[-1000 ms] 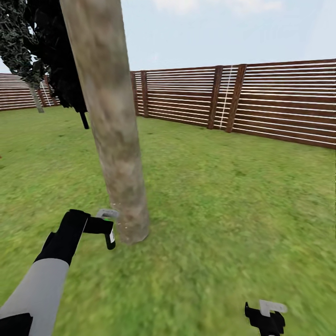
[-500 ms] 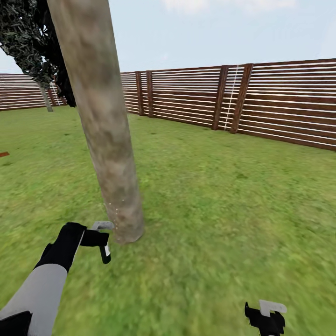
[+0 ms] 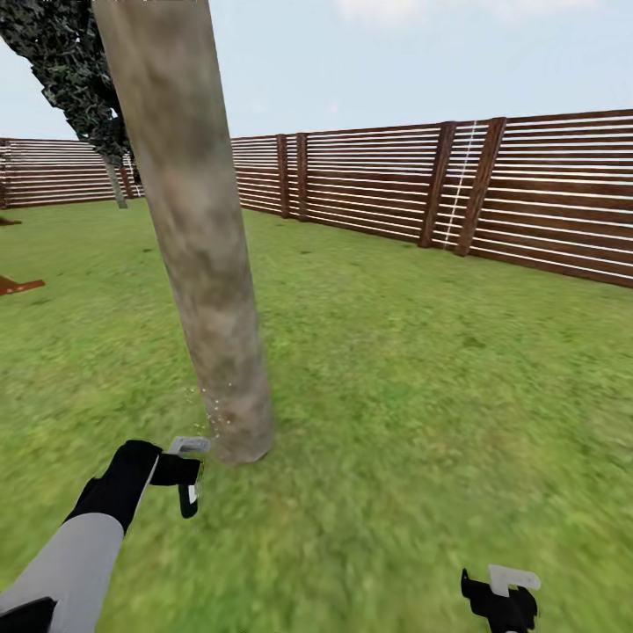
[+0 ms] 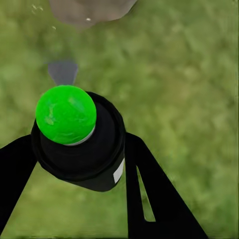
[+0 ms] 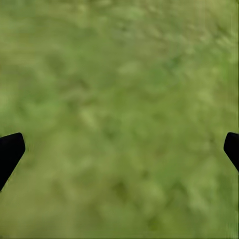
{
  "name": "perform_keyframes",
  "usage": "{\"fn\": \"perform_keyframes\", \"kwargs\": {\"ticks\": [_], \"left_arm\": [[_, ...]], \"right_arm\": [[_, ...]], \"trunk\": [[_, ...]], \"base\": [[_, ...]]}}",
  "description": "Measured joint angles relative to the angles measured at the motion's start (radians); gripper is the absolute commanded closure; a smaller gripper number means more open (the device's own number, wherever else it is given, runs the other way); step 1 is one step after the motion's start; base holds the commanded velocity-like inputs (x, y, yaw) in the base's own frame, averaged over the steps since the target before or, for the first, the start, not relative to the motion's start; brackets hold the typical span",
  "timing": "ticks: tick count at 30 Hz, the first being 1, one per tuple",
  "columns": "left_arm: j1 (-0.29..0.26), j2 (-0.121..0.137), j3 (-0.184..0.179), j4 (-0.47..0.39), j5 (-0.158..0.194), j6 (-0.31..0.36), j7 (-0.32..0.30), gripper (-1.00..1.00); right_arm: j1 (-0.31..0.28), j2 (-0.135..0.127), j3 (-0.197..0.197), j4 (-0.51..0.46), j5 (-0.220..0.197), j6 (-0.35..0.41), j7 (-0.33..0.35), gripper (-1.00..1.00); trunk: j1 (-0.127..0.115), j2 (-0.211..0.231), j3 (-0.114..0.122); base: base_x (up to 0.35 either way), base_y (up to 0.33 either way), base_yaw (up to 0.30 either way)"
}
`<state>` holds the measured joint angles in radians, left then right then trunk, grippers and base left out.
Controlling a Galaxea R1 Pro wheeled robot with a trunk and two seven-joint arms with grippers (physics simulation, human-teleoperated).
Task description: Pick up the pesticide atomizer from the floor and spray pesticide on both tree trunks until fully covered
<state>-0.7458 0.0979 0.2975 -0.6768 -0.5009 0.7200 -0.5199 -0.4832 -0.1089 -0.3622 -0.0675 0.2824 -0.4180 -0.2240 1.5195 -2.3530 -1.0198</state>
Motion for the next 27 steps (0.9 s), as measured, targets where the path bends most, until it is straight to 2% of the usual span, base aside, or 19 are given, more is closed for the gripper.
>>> {"fn": "perform_keyframes", "kwargs": {"ticks": [3,6,9,11,12,13,15,17,20,27], "left_arm": [[0.003,0.000,-0.001,0.006,-0.002,0.001,0.007,1.00],[0.031,-0.004,-0.001,0.025,0.000,0.000,0.009,1.00],[0.036,-0.008,-0.003,0.108,-0.001,-0.010,0.010,1.00],[0.035,-0.007,-0.001,0.138,0.000,-0.085,0.042,1.00],[0.036,-0.006,0.000,0.154,-0.001,-0.114,0.090,1.00],[0.035,-0.007,0.001,0.172,0.012,-0.127,0.132,1.00],[0.035,-0.010,0.001,0.191,0.135,-0.164,0.159,1.00],[0.036,-0.010,-0.002,0.205,0.179,-0.209,0.168,1.00],[0.035,-0.011,-0.004,0.211,0.191,-0.223,0.171,1.00],[0.035,-0.013,-0.006,0.212,0.190,-0.222,0.172,1.00]], "right_arm": [[0.000,0.000,0.000,0.000,0.000,-0.001,-0.001,-1.00],[0.000,0.000,0.000,0.000,0.000,-0.001,-0.002,-1.00],[0.000,0.000,0.001,-0.001,0.000,-0.001,-0.002,-1.00],[0.000,0.000,0.000,-0.001,0.000,-0.001,-0.002,-1.00],[0.000,0.000,0.000,-0.001,0.000,-0.001,-0.002,-1.00],[0.000,0.000,0.000,-0.001,0.000,-0.001,-0.002,-1.00],[0.000,0.000,0.000,-0.001,0.000,-0.001,-0.002,-1.00],[0.000,0.000,0.000,-0.001,0.000,-0.001,-0.002,-1.00],[0.000,0.000,0.000,-0.001,0.000,-0.001,-0.002,-1.00],[0.000,-0.009,0.000,0.000,0.001,-0.001,-0.002,-1.00]], "trunk": [[0.000,0.000,0.000],[0.000,0.000,0.000],[0.000,0.000,0.000],[0.000,0.000,0.000],[0.000,0.000,0.000],[0.000,0.000,0.000],[0.000,0.000,0.000],[0.000,0.000,0.000],[0.000,0.000,0.000],[0.000,0.000,0.000]], "base": [[0.001,0.000,0.278],[0.000,0.000,0.187],[0.055,-0.148,0.020],[0.146,-0.240,0.002],[0.184,-0.235,0.000],[0.202,-0.225,0.000],[0.226,-0.205,0.050],[0.199,-0.216,0.218],[0.046,-0.264,0.167],[0.022,-0.275,0.014]]}}
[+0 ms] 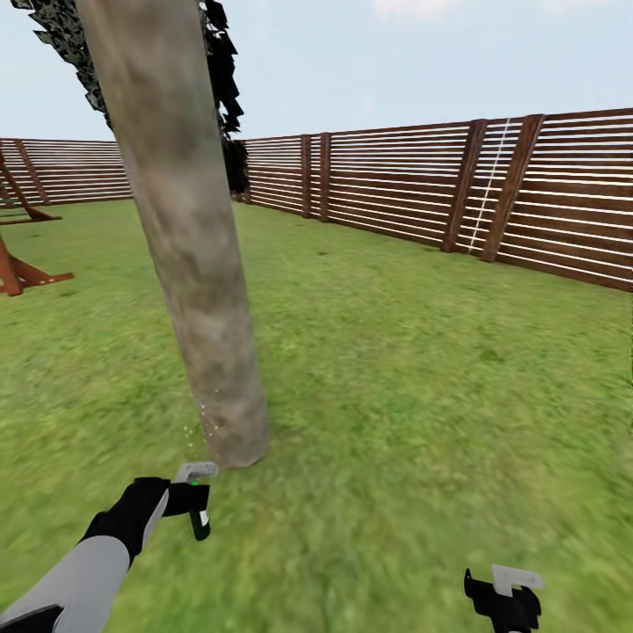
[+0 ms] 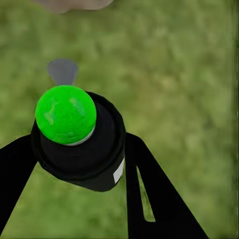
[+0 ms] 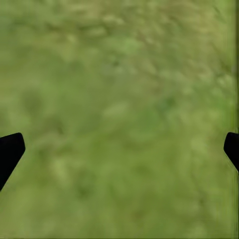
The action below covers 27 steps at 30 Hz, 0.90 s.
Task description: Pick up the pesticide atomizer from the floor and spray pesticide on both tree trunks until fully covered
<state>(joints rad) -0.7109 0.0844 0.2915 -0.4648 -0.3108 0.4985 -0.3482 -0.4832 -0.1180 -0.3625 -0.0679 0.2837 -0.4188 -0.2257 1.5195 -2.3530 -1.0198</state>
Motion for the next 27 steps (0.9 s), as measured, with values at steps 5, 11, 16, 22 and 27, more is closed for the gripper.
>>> {"fn": "perform_keyframes", "kwargs": {"ticks": [5,11,16,22,27], "left_arm": [[0.000,0.000,-0.003,0.000,-0.004,0.010,-0.001,1.00],[0.000,0.000,-0.003,-0.001,-0.006,0.011,-0.002,1.00],[0.000,0.000,-0.003,-0.001,-0.006,0.012,-0.002,1.00],[0.000,-0.001,-0.004,0.000,-0.004,0.011,-0.002,1.00],[0.000,-0.002,-0.004,0.000,-0.003,0.011,-0.002,1.00]], "right_arm": [[0.000,0.002,0.000,-0.001,-0.001,0.000,-0.001,-1.00],[0.000,0.006,0.000,-0.001,-0.001,0.000,-0.001,-1.00],[0.000,0.006,0.000,-0.001,-0.001,0.000,-0.001,-1.00],[0.000,0.006,0.001,-0.001,-0.001,0.000,-0.001,-1.00],[0.000,0.007,0.000,0.000,-0.001,0.000,-0.001,-1.00]], "trunk": [[0.000,0.000,0.000],[0.000,0.000,0.000],[0.000,0.000,0.000],[0.000,0.000,0.000],[0.000,0.000,0.000]], "base": [[0.125,-0.276,0.000],[0.069,-0.276,0.227],[0.001,-0.276,0.246],[0.033,-0.276,0.019],[0.001,-0.276,0.153]]}}
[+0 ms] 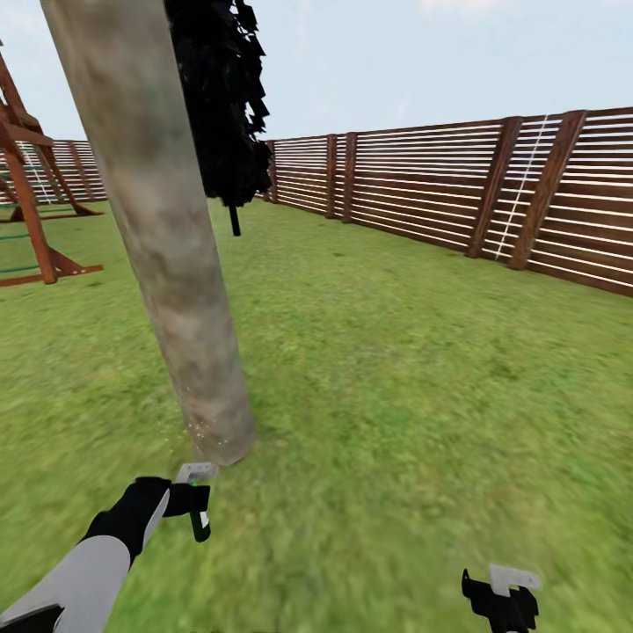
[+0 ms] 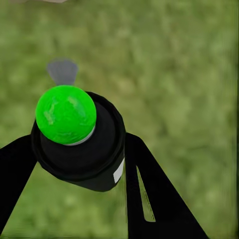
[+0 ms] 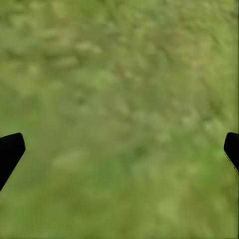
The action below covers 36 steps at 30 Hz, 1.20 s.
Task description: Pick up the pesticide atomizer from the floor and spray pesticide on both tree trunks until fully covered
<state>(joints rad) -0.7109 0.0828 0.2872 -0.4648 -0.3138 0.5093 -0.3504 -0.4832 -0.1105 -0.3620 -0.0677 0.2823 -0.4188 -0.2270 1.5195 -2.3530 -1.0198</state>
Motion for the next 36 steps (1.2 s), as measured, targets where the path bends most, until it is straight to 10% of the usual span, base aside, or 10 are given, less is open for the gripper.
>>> {"fn": "perform_keyframes", "kwargs": {"ticks": [16,19,20,23,25,31,34,36], "left_arm": [[0.000,-0.003,0.001,0.000,0.003,-0.005,0.000,1.00],[-0.005,-0.050,-0.011,-0.013,0.009,-0.006,-0.002,1.00],[-0.016,-0.074,-0.064,-0.019,0.010,0.005,-0.007,1.00],[-0.055,-0.031,-0.095,-0.043,-0.008,0.047,-0.015,1.00],[-0.070,0.054,-0.097,-0.050,-0.009,0.070,-0.077,1.00],[-0.074,0.004,-0.191,-0.101,0.003,0.110,-0.146,1.00],[-0.082,0.016,-0.201,-0.230,-0.005,0.219,-0.146,1.00],[-0.125,0.072,-0.199,-0.278,-0.006,0.269,-0.148,1.00]], "right_arm": [[0.000,-0.001,0.000,-0.001,0.000,0.000,0.000,-1.00],[0.000,-0.005,-0.001,-0.001,0.000,0.000,0.000,-1.00],[0.000,-0.006,0.000,-0.001,0.001,0.000,0.000,-1.00],[0.000,-0.007,0.000,-0.001,0.001,0.000,0.000,-1.00],[0.000,-0.006,0.000,-0.001,0.002,0.000,0.000,-1.00],[0.000,-0.006,0.000,-0.001,0.002,0.000,0.000,-1.00],[0.000,-0.006,0.000,-0.001,0.002,0.000,0.000,-1.00],[0.000,-0.006,0.000,-0.001,0.002,0.000,0.000,-1.00]], "trunk": [[0.000,0.000,0.000],[0.000,0.000,0.000],[0.000,0.000,0.000],[0.000,0.000,0.000],[0.000,0.000,0.000],[0.000,0.000,0.000],[0.000,0.000,0.000],[0.000,0.000,0.000]], "base": [[0.199,-0.142,0.237],[0.010,-0.001,0.008],[0.000,0.000,0.000],[0.000,0.000,0.000],[0.000,0.000,0.000],[-0.101,0.000,0.000],[-0.009,0.000,0.000],[-0.001,0.000,0.000]]}}
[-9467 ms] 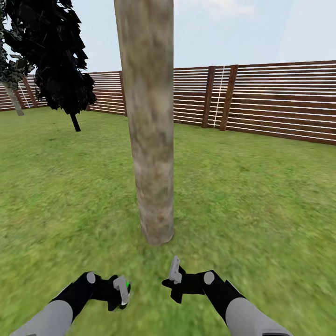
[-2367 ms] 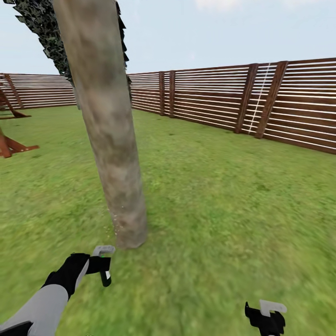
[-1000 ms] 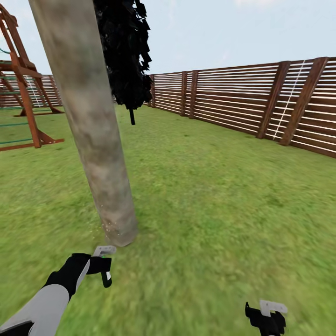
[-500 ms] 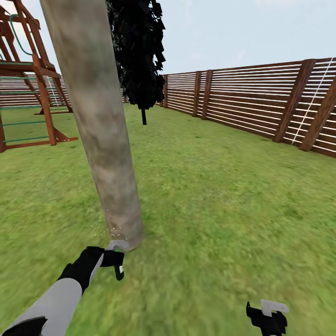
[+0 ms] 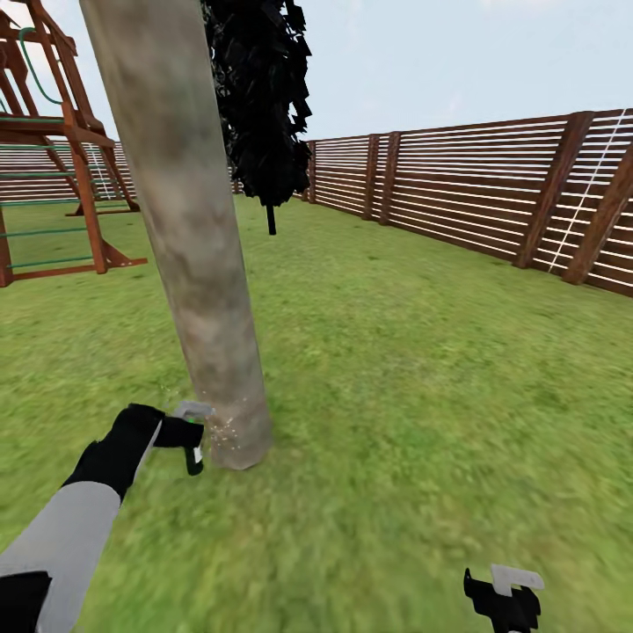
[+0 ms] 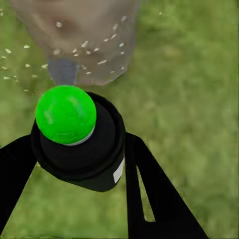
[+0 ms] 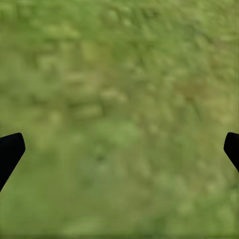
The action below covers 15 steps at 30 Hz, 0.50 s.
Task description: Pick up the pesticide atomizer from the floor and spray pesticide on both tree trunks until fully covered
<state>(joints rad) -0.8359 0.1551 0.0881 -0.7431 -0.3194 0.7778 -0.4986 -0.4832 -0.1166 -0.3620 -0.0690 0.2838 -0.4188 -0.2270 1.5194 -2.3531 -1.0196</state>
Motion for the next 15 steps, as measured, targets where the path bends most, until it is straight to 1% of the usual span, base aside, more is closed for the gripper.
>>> {"fn": "perform_keyframes", "kwargs": {"ticks": [1,2,3,4,5,6,7,8,10,13,15], "left_arm": [[-0.006,0.028,0.002,-0.004,-0.008,0.011,0.000,1.00],[-0.009,0.043,0.003,-0.008,0.002,0.024,-0.001,1.00],[-0.009,0.049,0.001,-0.011,0.007,0.031,-0.002,1.00],[-0.007,0.044,-0.001,-0.014,0.014,0.037,-0.010,1.00],[-0.008,0.028,-0.002,-0.016,0.020,0.041,-0.021,1.00],[-0.009,0.013,-0.002,-0.016,0.019,0.045,-0.030,1.00],[-0.012,0.004,-0.003,-0.017,0.015,0.060,-0.036,1.00],[-0.021,0.006,-0.002,-0.018,0.009,0.080,-0.042,1.00],[-0.048,0.014,-0.002,-0.020,0.010,0.110,-0.081,1.00],[-0.053,0.014,-0.005,-0.025,0.004,0.116,-0.096,1.00],[-0.052,0.007,-0.005,-0.025,0.004,0.116,-0.098,1.00]], "right_arm": [[0.000,0.000,0.000,0.000,0.000,0.000,0.000,-1.00],[0.000,0.000,0.000,0.000,0.000,0.000,0.000,-1.00],[0.000,0.000,0.000,0.000,0.000,0.000,0.000,-1.00],[0.000,0.000,0.000,0.000,0.000,0.000,0.000,-1.00],[0.000,0.000,0.000,0.000,0.000,0.000,0.000,-1.00],[0.000,0.000,0.000,0.000,0.000,0.000,0.000,-1.00],[0.000,0.000,0.000,0.000,0.000,0.000,0.000,-1.00],[0.000,0.000,0.000,0.000,0.000,0.000,0.000,-1.00],[0.000,0.000,0.000,0.000,0.000,0.000,0.000,-1.00],[0.000,0.000,0.000,0.000,0.000,0.000,0.000,-1.00],[0.000,0.000,0.000,0.000,0.000,0.000,0.000,-1.00]], "trunk": [[0.000,0.000,0.000],[0.000,0.000,0.000],[0.000,0.000,0.000],[0.000,0.000,0.000],[0.000,0.000,0.000],[0.000,0.000,0.000],[0.000,0.000,0.000],[0.000,0.000,0.000],[0.000,0.000,0.000],[0.000,0.000,0.000],[0.000,0.000,0.000]], "base": [[0.000,0.000,0.000],[0.000,0.000,0.000],[0.000,0.000,0.000],[0.000,0.000,0.000],[0.000,0.000,0.000],[0.000,0.000,0.000],[0.000,0.000,0.000],[0.000,0.000,0.000],[-0.016,0.000,0.000],[-0.198,0.000,0.000],[-0.068,0.000,0.000]]}}
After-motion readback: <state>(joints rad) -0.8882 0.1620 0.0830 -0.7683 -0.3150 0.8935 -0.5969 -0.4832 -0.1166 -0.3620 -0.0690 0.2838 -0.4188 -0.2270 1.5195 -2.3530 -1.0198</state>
